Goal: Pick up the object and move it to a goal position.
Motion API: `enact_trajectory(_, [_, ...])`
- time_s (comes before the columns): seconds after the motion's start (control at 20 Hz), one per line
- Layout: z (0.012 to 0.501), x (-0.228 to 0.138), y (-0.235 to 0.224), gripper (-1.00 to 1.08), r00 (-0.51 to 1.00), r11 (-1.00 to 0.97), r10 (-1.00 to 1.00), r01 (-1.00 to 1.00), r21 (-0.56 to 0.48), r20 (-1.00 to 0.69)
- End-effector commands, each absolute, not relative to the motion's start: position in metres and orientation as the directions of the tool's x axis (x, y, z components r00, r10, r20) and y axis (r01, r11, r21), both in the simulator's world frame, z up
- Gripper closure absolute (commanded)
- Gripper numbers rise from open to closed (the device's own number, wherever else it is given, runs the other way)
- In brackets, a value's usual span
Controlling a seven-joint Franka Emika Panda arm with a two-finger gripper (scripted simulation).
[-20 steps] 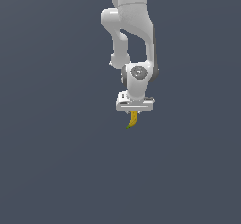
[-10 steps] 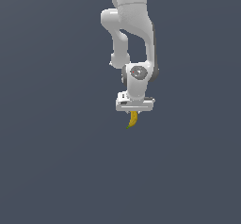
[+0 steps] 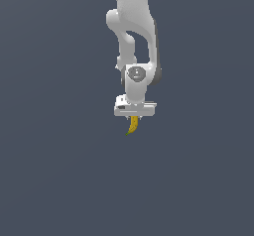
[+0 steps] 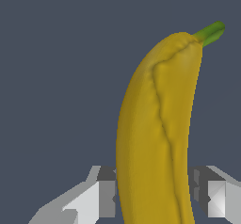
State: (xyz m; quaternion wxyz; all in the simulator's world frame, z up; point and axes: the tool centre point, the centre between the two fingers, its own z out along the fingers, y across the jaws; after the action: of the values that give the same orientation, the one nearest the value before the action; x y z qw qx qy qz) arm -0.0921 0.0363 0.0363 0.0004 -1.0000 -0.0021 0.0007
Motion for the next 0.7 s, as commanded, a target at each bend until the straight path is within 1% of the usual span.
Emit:
enact_trajectory(0.0, [0.046, -0.088, 0.017, 1.08, 1.0, -1.0, 0.003, 0.003, -0.001, 0.001])
enact_trajectory(0.4, [0.082, -0.073, -0.06, 1.08, 1.0, -1.0, 0.002, 0.002, -0.001, 0.0])
enact_trajectory(0.65, [0.097, -0.065, -0.092, 1.08, 1.0, -1.0, 0.002, 0.002, -0.001, 0.0])
